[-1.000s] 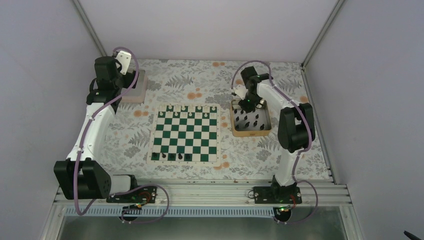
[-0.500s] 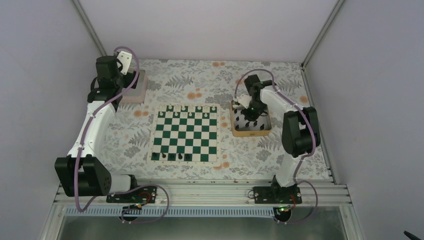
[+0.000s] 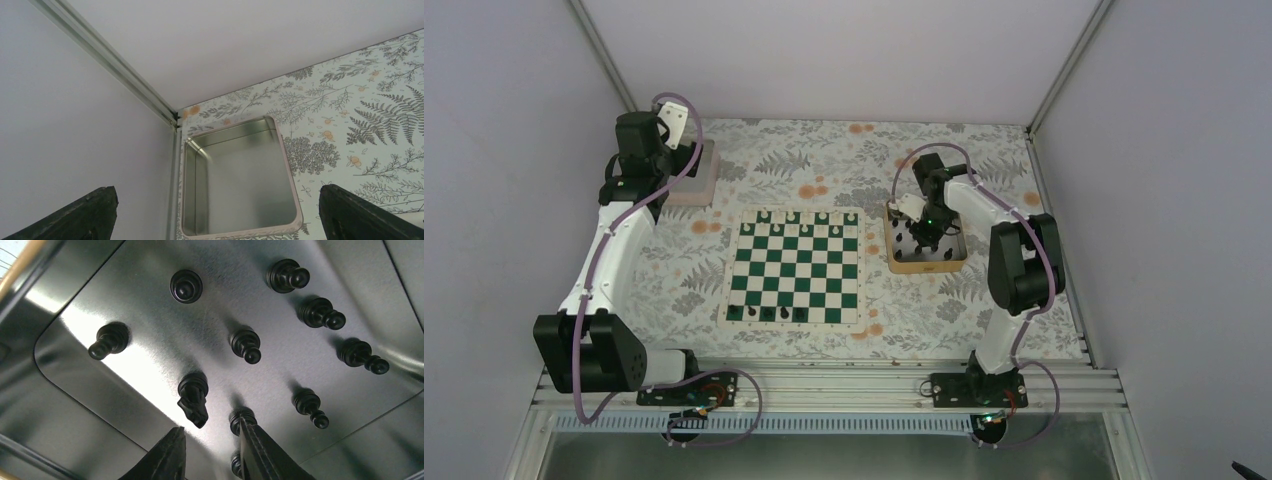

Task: Set up the chess pieces on the board
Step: Pick up the chess piece from the storage box.

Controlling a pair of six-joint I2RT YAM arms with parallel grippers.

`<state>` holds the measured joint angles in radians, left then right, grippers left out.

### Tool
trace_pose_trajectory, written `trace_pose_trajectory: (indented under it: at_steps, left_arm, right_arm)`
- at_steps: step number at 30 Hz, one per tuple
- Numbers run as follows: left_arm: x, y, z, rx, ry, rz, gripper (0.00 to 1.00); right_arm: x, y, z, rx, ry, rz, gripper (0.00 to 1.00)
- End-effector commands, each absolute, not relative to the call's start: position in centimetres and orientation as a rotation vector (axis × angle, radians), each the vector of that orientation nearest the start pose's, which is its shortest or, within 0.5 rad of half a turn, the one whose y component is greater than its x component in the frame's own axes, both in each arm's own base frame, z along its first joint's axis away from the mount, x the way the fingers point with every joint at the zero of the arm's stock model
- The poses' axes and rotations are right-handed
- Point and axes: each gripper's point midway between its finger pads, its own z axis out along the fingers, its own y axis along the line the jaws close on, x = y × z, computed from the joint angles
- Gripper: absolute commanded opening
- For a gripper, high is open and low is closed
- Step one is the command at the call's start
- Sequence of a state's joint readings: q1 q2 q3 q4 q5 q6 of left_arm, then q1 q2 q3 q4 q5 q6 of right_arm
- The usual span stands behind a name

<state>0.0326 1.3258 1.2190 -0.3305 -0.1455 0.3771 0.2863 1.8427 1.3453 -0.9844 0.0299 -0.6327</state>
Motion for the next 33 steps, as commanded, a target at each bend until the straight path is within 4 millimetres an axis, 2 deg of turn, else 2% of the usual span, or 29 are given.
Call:
trace_pose_trajectory:
  at_steps: [1,5,10,25,33]
  left_arm:
    - [42.7,3.8,31.1,0.239,1.979,0.389,1.00]
    - [42.8,3.8,30.9,0.242,1.986,0.388,1.00]
    - [42.8,3.9,30.7,0.243,1.989,0.391,1.00]
    - [43.1,3.9,30.2,0.246,2.001,0.392,1.00]
    - [43.1,4.1,29.9,0.241,2.005,0.403,1.00]
  right_arm:
    - [34.6,9.7,6.4,-1.396,2.687,-0.070,0.33]
    - [34.8,9.8,6.4,-1.409,2.679,-0.068,0.34]
    - [34.4,10.0,6.2,-1.435,2.682,-0.037,0.31]
    - [33.1,10.1,4.2,-1.505,2.719,0.012,0.29]
    - [33.7,10.5,3.9,-1.509,2.710,0.022,0.27]
